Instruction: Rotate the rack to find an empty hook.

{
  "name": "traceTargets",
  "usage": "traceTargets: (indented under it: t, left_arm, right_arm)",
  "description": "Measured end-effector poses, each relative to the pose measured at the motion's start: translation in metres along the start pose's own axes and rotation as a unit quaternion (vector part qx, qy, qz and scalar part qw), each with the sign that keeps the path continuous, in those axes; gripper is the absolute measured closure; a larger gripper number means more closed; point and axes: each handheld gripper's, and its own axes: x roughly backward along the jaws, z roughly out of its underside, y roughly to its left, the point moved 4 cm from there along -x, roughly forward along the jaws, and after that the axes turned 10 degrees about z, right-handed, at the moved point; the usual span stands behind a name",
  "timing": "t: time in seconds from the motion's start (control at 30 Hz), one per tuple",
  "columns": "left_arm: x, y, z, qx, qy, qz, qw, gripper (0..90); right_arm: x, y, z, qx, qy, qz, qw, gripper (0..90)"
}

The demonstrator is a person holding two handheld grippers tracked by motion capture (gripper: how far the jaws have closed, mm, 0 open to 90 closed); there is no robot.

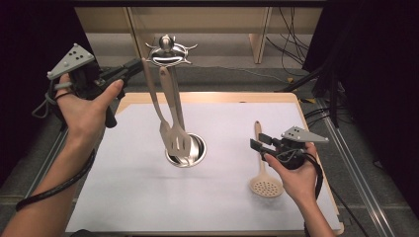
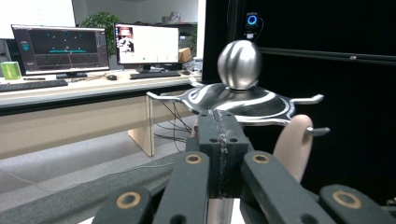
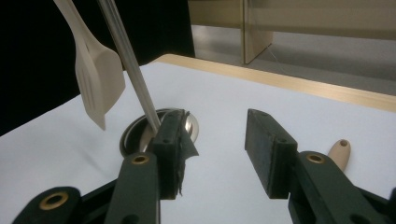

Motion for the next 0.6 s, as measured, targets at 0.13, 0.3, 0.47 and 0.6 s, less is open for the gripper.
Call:
traceTargets:
  t: [0.13,0.3,0.47,0.6]
  left_arm:
    - [-0.002,0.007,-0.001,0.009,0.006,-0.010,0.9999,89.3]
    - [-0.007,0.016,-0.003,0.000,0.006,-0.009,0.9999,89.3]
    - [-0.011,0.019,-0.003,0.018,0.011,-0.015,0.9997,89.3]
    - [-0.016,0.025,-0.005,0.002,0.018,-0.010,0.9998,89.3]
  right_arm:
    - [0.000,0.000,0.000,-0.001,0.001,0.001,1.0000,59.0]
    - [0.000,0.000,0.000,-0.001,0.003,0.004,1.0000,59.0]
    - [-0.002,-0.003,0.000,0.017,-0.007,0.008,0.9998,59.0]
    - [-0.001,-0.002,0.001,0.000,0.005,0.007,1.0000,59.0]
